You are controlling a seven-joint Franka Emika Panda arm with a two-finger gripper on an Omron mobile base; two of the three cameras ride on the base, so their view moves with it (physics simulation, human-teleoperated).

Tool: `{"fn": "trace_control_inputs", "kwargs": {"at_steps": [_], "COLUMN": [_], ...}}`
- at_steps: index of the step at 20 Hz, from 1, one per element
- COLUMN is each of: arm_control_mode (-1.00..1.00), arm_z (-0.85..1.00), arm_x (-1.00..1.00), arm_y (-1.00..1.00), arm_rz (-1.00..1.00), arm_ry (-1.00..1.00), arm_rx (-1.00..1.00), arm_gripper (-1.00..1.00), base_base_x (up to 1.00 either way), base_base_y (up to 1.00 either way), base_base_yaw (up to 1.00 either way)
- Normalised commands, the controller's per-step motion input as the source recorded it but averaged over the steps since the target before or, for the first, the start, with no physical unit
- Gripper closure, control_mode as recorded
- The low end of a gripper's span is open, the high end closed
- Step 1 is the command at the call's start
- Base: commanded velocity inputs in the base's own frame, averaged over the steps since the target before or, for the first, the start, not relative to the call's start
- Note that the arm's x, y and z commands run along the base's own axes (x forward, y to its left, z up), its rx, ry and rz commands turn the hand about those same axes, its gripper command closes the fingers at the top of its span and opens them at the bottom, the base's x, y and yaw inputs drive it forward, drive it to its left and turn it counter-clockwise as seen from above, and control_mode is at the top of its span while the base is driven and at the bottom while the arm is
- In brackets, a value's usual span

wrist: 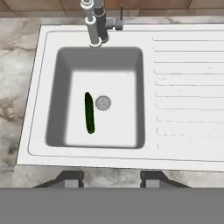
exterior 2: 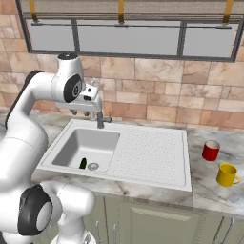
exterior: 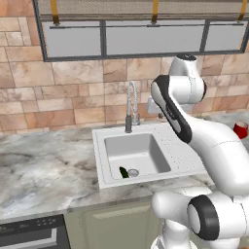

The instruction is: Clear the mugs and bowl far away from the sink.

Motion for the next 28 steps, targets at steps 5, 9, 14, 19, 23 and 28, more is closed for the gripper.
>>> {"fn": "trace_control_inputs", "kwargs": {"at_steps": [5, 9, 14, 19, 23, 28], "arm_control_mode": [-1.00, -1.00, -1.00, -1.00, -1.00, -1.00], "arm_z": [0.02, 0.11, 0.01, 0.03, 0.11, 0.15], "arm_x": [-0.39, -0.56, -0.50, -0.37, -0.36, -0.65], "arm_y": [0.02, 0.09, 0.00, 0.00, 0.00, 0.00], "arm_rz": [0.00, 0.00, 0.00, -0.03, -0.02, 0.00], "arm_ry": [-0.12, -0.29, -0.15, -0.11, -0.03, 0.00], "arm_rx": [-0.03, -0.08, 0.00, 0.01, 0.00, 0.00], "arm_gripper": [-1.00, -1.00, -1.00, -1.00, -1.00, -1.00], "base_base_x": [0.00, 0.00, 0.00, 0.00, 0.00, 0.00], "base_base_y": [0.00, 0.00, 0.00, 0.00, 0.00, 0.00], "base_base_yaw": [0.00, 0.00, 0.00, 0.00, 0.00, 0.00]}}
